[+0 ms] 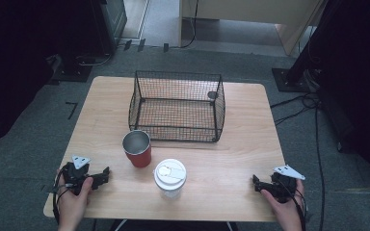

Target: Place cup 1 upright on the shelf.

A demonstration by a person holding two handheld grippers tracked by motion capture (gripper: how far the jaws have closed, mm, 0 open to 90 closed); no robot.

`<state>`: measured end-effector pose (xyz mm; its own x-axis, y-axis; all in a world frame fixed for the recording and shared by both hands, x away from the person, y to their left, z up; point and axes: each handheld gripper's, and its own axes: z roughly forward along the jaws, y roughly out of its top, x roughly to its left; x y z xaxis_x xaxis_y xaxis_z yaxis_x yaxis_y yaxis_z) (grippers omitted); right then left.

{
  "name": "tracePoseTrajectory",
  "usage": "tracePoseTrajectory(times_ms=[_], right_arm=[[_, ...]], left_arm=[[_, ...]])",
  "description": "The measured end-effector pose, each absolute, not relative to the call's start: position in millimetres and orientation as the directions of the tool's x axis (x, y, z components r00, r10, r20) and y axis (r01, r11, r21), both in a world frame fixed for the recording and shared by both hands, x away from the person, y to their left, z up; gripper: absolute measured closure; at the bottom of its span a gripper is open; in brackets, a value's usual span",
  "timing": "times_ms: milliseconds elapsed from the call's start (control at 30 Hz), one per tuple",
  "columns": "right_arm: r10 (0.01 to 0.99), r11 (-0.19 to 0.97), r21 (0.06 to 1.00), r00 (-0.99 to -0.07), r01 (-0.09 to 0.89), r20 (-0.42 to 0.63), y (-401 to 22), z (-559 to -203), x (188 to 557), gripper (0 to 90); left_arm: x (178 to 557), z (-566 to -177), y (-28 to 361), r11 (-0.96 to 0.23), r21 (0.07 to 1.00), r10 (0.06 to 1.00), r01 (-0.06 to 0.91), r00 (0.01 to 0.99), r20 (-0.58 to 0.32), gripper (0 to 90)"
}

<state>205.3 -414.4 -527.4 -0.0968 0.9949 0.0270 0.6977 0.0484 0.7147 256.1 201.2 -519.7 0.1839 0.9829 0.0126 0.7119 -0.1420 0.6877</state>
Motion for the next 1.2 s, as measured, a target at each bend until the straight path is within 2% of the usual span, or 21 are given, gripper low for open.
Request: tracePoseTrajectory(times_ms=[600,1200], right_arm=[[0.996,0.04,0.715,-0.084,0.698,0.027,-416,-527,202,1.0],[0.996,0.043,0.715,-0.087,0.698,0.025,-417,-527,204,0.9]], left_arm=[[254,-519,204,-0.157,0.686,0.98,0.71,0.196,0.022,0.0],[236,-492,187,-0.207,0.762,0.95,0.614,0.312,0.007,0.0]])
